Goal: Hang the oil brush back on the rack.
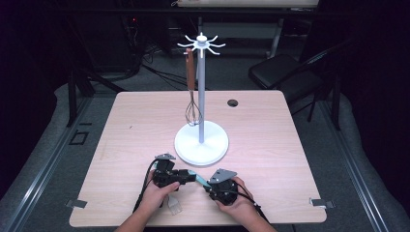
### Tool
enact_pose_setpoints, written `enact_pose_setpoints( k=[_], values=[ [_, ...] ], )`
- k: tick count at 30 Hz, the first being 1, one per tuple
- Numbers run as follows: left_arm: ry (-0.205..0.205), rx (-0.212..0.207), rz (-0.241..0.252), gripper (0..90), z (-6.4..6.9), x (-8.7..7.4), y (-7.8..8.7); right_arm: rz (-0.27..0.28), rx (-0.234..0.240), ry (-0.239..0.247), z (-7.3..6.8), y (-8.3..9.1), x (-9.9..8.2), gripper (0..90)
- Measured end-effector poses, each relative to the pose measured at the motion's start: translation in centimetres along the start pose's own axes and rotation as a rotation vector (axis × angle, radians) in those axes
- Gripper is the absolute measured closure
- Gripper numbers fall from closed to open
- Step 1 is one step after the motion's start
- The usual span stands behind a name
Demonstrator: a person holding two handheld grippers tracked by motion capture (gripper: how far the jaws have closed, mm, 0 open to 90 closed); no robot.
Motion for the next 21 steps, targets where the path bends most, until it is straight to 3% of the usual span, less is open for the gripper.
enact_pose_setpoints(
  k=[5, 8, 16, 19, 21],
  values=[
    [0.012, -0.012, 0.015, 48.9, 0.2, 0.2, 0.1, 0.004, 0.004, -0.012, 0.0, 0.1, 0.1, 78.9],
    [0.035, -0.054, 0.040, 48.5, 0.6, 0.5, 0.4, 0.038, 0.016, -0.035, 0.0, 0.4, 0.5, 79.0],
    [0.057, -0.117, 0.069, 49.9, 2.0, 0.8, 0.4, 0.119, 0.064, -0.090, -0.4, 0.9, 1.6, 79.0],
    [0.052, -0.119, 0.080, 50.8, 2.2, 1.0, 0.4, 0.137, 0.071, -0.084, -0.6, 0.9, 1.9, 78.8],
    [0.048, -0.108, 0.077, 56.3, 2.0, 0.9, 0.5, 0.140, 0.065, -0.083, -0.6, 1.0, 1.9, 78.3]
  ],
)
Point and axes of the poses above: each handheld gripper's, and its own axes: y roughly backward along the jaws, x roughly out of its top, z roughly to its right, the point moved 9 cm from there along -y, roughly forward along the jaws
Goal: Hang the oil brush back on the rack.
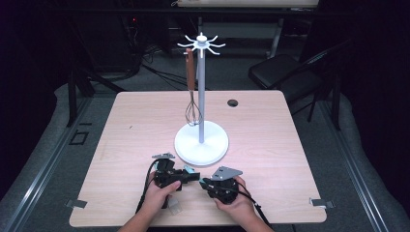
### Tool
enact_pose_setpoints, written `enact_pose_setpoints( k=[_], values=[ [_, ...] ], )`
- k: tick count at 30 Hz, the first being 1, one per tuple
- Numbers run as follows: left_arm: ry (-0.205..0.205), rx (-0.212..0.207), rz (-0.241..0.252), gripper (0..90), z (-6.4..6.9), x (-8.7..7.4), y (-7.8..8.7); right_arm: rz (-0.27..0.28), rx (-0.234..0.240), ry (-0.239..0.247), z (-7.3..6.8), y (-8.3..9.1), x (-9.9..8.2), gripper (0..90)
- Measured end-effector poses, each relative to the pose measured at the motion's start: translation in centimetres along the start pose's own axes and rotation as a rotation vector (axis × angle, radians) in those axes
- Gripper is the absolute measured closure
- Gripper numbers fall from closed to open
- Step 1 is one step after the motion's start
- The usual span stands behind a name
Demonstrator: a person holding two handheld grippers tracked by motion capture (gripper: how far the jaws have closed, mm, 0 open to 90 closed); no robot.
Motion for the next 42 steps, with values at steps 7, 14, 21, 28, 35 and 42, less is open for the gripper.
enact_pose_setpoints(
  k=[7, 14, 21, 28, 35, 42],
  values=[
    [-0.002, -0.010, 0.039, 61.8, 0.2, 0.8, 0.8, -0.049, 0.012, 0.010, 0.1, 0.6, -0.5, 67.8],
    [-0.056, 0.010, 0.076, 65.4, 0.8, 1.9, 2.1, -0.092, 0.014, 0.010, 0.1, 0.9, -1.2, 73.4],
    [-0.109, 0.025, 0.088, 67.5, 1.8, 2.6, 2.7, -0.086, 0.012, 0.007, -0.1, 0.8, -1.0, 78.0],
    [-0.120, 0.012, 0.120, 65.8, 2.9, 3.2, 3.0, -0.058, 0.018, -0.005, -0.4, 1.1, -0.3, 80.6],
    [-0.118, -0.009, 0.117, 64.3, 3.6, 2.8, 2.5, 0.004, 0.018, -0.024, -1.0, 1.4, 0.9, 80.9],
    [-0.108, -0.024, 0.104, 67.4, 4.2, 2.3, 1.7, 0.037, -0.011, -0.073, -0.5, 1.5, 1.3, 80.9]
  ],
)
Point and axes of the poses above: each handheld gripper's, and its own axes: y roughly backward along the jaws, x roughly out of its top, z roughly to its right, the point moved 9 cm from there along -y, roughly forward along the jaws
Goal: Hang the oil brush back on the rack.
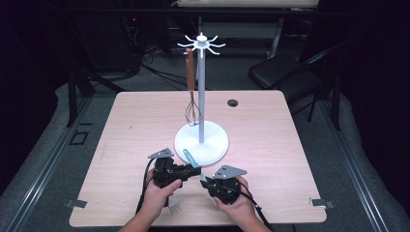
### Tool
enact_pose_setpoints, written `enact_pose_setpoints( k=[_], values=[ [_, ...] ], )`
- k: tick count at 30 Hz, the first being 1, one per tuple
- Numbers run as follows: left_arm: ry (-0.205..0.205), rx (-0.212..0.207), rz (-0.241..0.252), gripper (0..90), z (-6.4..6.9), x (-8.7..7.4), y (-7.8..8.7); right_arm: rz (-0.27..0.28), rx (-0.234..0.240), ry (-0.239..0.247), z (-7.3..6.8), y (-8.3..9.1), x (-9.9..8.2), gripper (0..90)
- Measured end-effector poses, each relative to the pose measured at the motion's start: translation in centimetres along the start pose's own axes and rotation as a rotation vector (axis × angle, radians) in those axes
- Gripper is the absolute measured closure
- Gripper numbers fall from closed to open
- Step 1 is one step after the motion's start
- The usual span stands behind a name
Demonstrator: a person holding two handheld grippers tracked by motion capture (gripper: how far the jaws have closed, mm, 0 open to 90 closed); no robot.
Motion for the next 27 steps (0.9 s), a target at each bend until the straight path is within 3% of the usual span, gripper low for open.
enact_pose_setpoints(
  k=[6, 12, 23, 27],
  values=[
    [0.025, -0.004, 0.000, 71.7, 0.09, -0.34, -0.38, 0.014, -0.014, 0.002, -0.02, 0.06, 0.20, 80.9],
    [0.018, -0.003, -0.015, 75.5, 0.34, -0.62, -0.67, 0.015, -0.019, 0.005, -0.01, 0.01, 0.21, 81.0],
    [0.053, -0.079, -0.016, 82.0, 0.49, -0.62, -0.62, 0.011, -0.018, 0.023, -0.08, -0.05, 0.10, 80.5],
    [0.061, -0.084, -0.017, 84.2, 0.41, -0.57, -0.48, -0.002, -0.009, 0.033, -0.18, -0.14, -0.02, 76.3]
  ],
)
Point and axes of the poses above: each handheld gripper's, and its own axes: y roughly backward along the jaws, x roughly out of its top, z roughly to its right, the point moved 9 cm from there along -y, roughly forward along the jaws
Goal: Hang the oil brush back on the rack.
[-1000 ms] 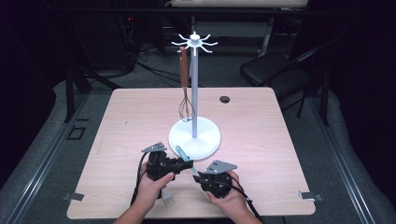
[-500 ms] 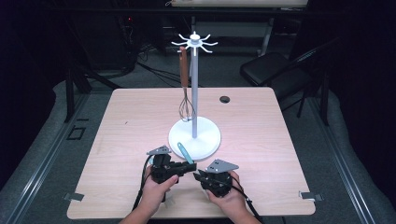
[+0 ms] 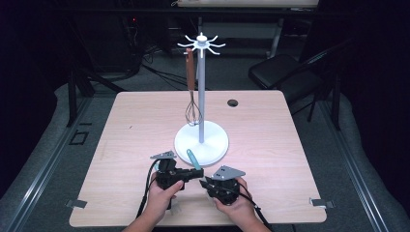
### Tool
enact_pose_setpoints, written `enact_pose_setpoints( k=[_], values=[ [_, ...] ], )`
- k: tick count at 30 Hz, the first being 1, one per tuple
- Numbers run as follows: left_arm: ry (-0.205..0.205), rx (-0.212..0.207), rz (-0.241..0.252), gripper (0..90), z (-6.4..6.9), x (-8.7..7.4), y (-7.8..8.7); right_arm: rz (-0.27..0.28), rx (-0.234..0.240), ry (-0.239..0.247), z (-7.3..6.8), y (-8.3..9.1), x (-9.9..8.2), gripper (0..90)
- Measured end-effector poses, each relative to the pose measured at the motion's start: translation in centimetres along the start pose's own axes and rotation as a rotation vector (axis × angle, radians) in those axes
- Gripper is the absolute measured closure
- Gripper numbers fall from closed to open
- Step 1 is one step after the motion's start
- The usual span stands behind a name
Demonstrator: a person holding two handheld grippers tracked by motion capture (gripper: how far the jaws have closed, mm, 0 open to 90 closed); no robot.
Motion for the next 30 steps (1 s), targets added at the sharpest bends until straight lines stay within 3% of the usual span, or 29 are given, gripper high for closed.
enact_pose_setpoints(
  k=[10, 15, 16, 18, 21, 25, 30],
  values=[
    [0.033, 0.016, 0.031, 84.4, -1.1, 0.6, 1.2, 0.014, 0.019, 0.001, 1.2, 1.9, 0.4, 65.9],
    [0.018, 0.007, 0.031, 84.5, -1.0, 1.0, 1.7, 0.054, -0.049, 0.011, 3.5, 3.6, 1.1, 63.7],
    [0.014, 0.006, 0.028, 84.5, -0.9, 1.1, 1.8, 0.039, -0.087, 0.015, 4.5, 3.9, 0.9, 63.3],
    [-0.013, 0.006, 0.016, 84.5, -0.6, 1.4, 1.9, 0.007, -0.134, 0.009, 5.9, 4.0, 0.2, 63.1],
    [-0.073, 0.011, -0.016, 84.5, 0.0, 1.8, 1.9, -0.015, -0.146, -0.061, 7.7, 4.1, -0.8, 63.0],
    [-0.143, 0.032, -0.040, 84.5, 0.8, 2.8, 1.9, -0.020, -0.155, -0.096, 8.5, 3.9, -1.2, 62.6],
    [-0.253, 0.055, -0.109, 84.5, 1.8, 4.2, 2.0, -0.041, -0.154, -0.082, 8.5, 3.6, -1.7, 61.8]
  ],
)
Point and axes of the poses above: each handheld gripper's, and its own axes: y roughly backward along the jaws, x roughly out of its top, z roughly to its right, the point moved 9 cm from there along -y, roughly forward along the jaws
